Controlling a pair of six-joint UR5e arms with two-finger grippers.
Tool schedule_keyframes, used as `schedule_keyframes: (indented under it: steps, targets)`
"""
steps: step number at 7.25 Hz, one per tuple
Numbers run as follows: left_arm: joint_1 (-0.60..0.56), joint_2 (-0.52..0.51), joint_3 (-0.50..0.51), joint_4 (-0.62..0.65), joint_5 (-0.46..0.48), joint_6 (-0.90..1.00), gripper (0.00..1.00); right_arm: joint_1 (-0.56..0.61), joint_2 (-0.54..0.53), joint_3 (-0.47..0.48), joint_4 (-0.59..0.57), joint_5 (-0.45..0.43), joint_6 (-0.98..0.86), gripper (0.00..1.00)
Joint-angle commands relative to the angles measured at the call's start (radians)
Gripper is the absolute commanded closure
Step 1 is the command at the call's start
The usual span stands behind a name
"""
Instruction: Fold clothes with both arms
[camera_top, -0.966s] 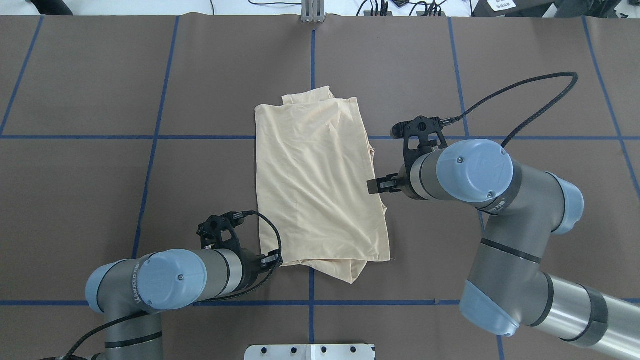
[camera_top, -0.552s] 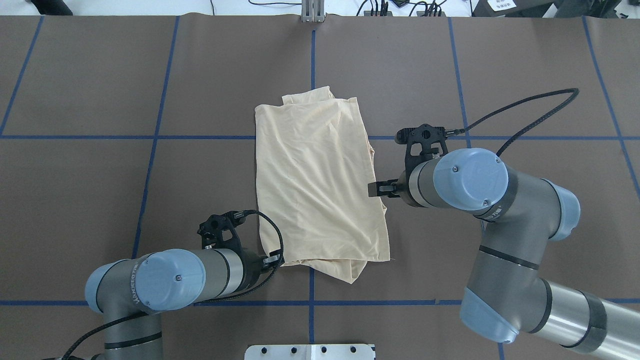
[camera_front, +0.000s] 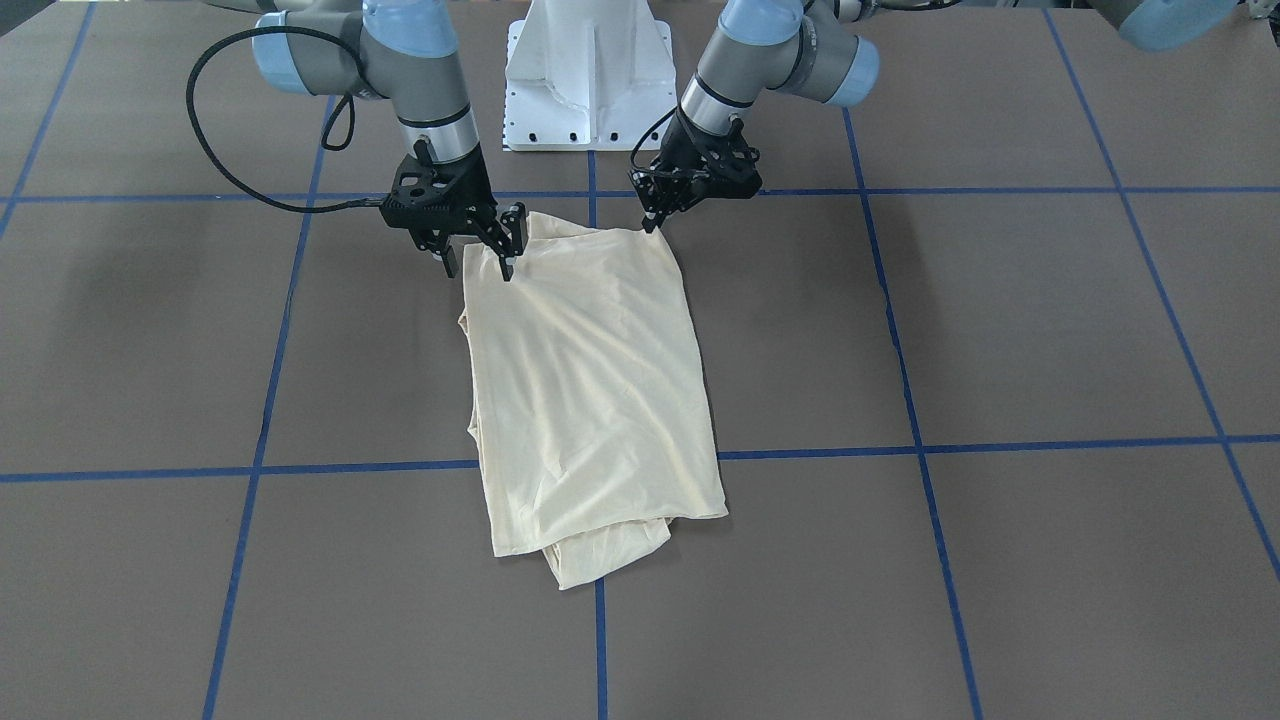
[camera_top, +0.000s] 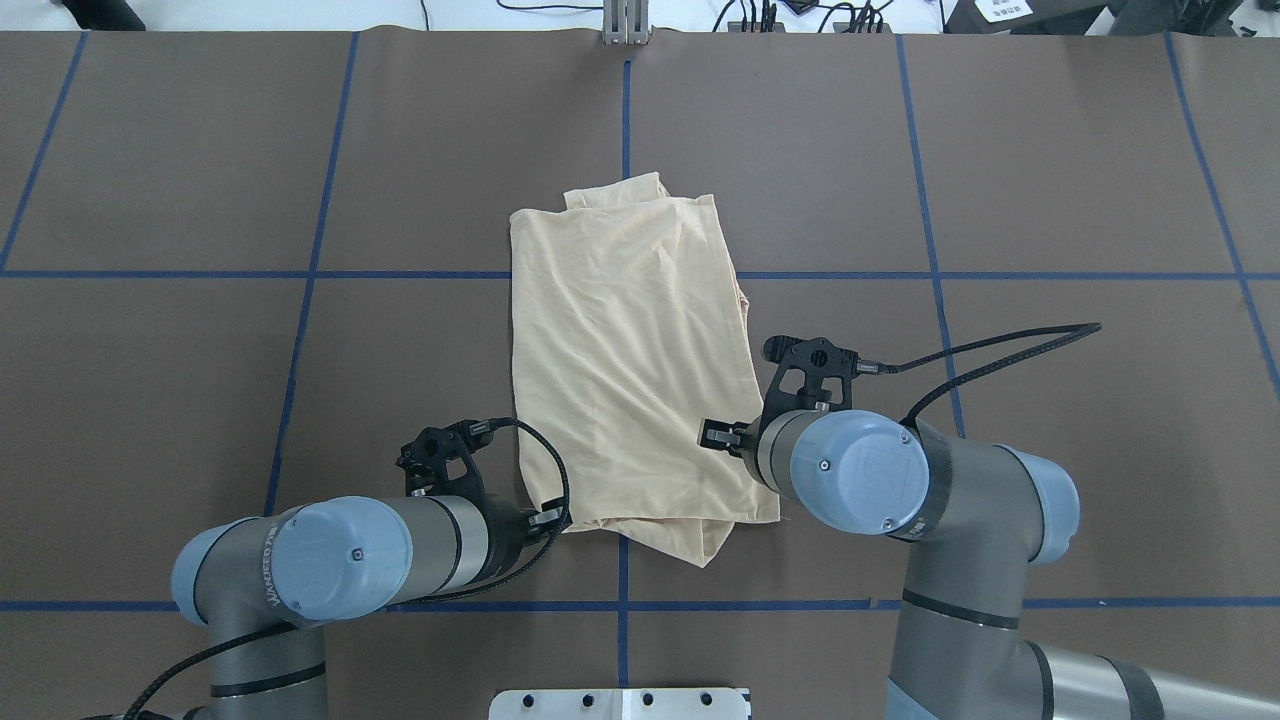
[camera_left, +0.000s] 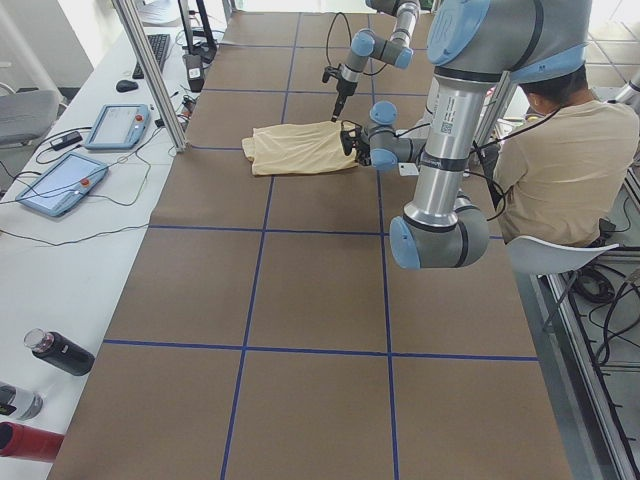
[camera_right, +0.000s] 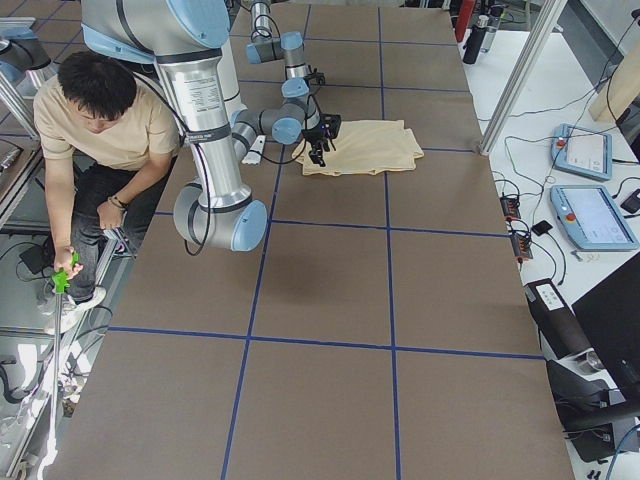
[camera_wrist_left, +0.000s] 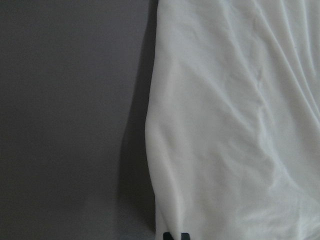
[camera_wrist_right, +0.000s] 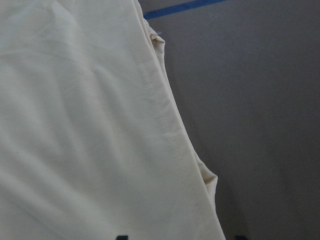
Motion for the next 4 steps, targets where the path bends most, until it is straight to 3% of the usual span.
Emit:
schedule_keyframes:
  steps: [1,4]
  targets:
    - [0.000,0.000,0.001,-0.001,0.000,0.000,1.00,-0.058,0.010,-0.007,-0.001,-0.027,0.132,0.33]
    - [-0.002,0.000,0.000,-0.001,0.000,-0.002,1.00,-0.100,0.010,-0.019,-0.001,-0.076,0.158,0.33]
